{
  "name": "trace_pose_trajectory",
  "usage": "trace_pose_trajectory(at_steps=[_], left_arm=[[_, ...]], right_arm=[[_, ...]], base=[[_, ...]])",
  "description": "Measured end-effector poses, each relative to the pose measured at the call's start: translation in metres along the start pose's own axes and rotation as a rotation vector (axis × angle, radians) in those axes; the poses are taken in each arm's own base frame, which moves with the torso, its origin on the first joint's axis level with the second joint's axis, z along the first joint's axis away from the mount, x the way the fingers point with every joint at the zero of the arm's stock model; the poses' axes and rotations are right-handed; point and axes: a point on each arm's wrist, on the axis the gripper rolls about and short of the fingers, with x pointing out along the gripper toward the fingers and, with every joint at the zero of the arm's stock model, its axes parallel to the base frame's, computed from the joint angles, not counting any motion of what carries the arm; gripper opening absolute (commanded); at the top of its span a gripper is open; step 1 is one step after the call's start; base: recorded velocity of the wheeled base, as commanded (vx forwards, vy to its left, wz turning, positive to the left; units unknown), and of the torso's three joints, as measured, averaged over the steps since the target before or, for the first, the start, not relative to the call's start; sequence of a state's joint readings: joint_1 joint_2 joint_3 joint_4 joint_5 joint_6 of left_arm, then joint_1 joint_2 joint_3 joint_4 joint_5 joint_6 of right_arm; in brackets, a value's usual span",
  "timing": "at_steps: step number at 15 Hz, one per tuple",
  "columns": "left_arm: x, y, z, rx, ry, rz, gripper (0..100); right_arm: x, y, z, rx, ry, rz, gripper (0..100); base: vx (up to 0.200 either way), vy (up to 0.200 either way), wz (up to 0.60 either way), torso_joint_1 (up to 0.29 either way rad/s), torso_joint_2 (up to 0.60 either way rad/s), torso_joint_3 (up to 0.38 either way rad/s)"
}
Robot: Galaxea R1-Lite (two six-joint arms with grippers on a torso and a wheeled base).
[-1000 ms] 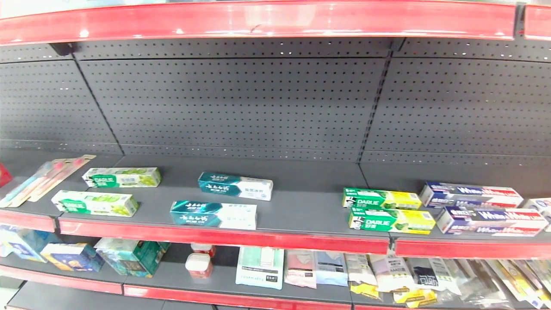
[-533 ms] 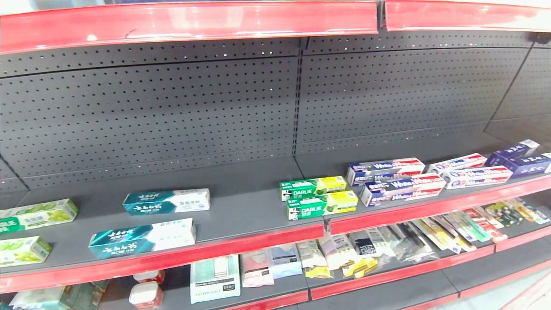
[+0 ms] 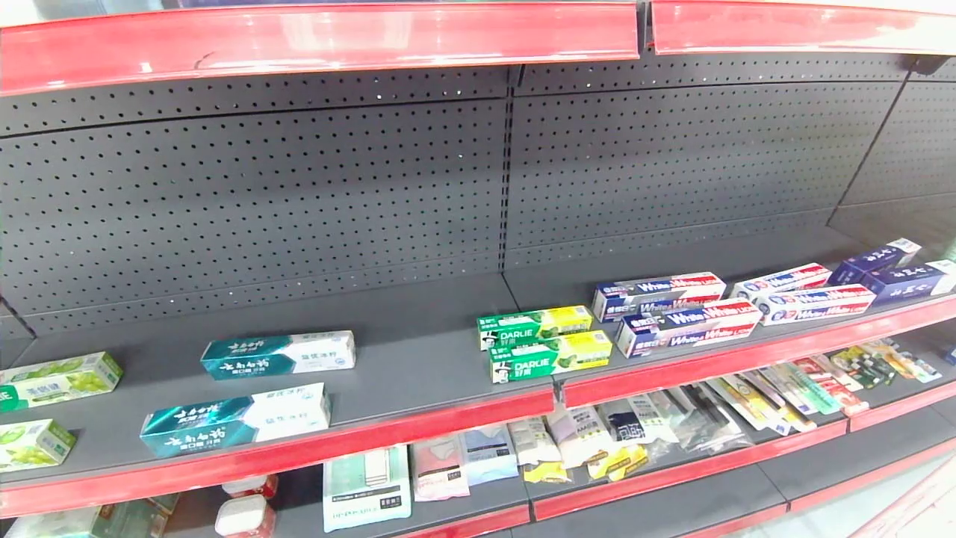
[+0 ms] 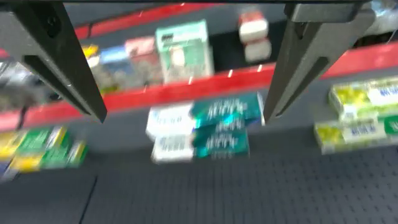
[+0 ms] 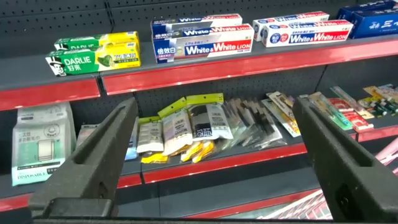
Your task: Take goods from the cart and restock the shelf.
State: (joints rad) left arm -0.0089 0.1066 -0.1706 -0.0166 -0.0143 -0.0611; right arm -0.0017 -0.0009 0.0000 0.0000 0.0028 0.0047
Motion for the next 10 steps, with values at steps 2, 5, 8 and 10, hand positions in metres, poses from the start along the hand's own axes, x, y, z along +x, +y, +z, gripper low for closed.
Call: trace_pose_trajectory(at_steps=[2,5,8,10], left_arm=[[0.019,-0.001,0.038,-0.026,0.042,0.077,100],[0.080,0.005,0.053,-0.024,0.283,0.238,100],[0.140,0.020,0.045,0.002,0.486,0.319,100],[0.173,0.037,0.037,0.050,0.607,0.362,100]], right_arm=[[0.000,0.000,0.000,0.000,0.000,0.000,100],[0.000,0.000,0.000,0.000,0.000,0.000,100],[0.000,0.000,0.000,0.000,0.000,0.000,100],[0.000,0.000,0.000,0.000,0.000,0.000,100]], base=[[0.000,0.000,0.00,0.000,0.00,0.000],[0.000,0.000,0.00,0.000,0.00,0.000],[0.000,0.000,0.00,0.000,0.00,0.000],[0.000,0.000,0.00,0.000,0.00,0.000]])
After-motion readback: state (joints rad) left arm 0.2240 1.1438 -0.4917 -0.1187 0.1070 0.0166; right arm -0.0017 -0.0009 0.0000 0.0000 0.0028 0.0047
